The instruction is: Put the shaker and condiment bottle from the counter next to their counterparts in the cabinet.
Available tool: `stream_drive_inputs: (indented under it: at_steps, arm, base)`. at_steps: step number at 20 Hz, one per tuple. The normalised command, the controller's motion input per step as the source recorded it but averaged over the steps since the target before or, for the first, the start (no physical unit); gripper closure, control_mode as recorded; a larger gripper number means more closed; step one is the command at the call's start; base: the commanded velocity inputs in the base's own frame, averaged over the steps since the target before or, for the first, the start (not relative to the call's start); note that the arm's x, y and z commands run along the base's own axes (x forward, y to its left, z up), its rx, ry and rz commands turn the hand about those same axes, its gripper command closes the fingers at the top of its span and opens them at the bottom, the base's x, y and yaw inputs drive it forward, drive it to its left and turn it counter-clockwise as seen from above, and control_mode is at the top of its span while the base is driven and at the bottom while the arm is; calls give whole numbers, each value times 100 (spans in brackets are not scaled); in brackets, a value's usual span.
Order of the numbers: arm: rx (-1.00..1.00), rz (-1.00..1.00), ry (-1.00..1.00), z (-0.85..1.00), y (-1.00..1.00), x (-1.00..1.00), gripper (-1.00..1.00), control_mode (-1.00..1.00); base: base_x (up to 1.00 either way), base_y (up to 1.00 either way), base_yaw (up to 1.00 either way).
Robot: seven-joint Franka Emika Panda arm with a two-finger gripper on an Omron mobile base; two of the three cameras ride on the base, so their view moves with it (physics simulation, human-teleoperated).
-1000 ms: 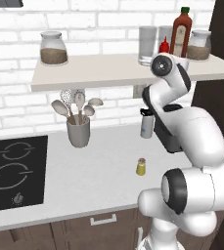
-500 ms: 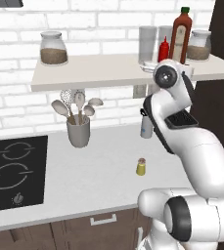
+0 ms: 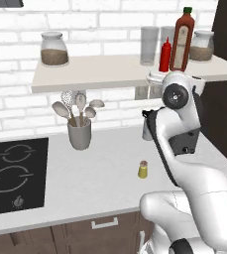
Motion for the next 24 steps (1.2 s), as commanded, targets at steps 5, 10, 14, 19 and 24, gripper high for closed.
stream_drive_inputs:
  at_steps: [5, 10, 14, 19, 24]
  arm:
    - [0, -7, -11, -4, 8, -90, -100, -100]
    - [0, -9, -9, -29, 1, -66, -100, -100]
    - [0, -7, -1, -63, 8, -12, -100, -100]
    - [0, -1, 0, -58, 8, 0, -100, -100]
    - [0, 0, 0, -44, 1, -18, -100, -100]
  base:
    - [0, 0, 0]
    - [0, 0, 0]
    - [0, 0, 0]
    - [0, 0, 0]
    - [0, 0, 0]
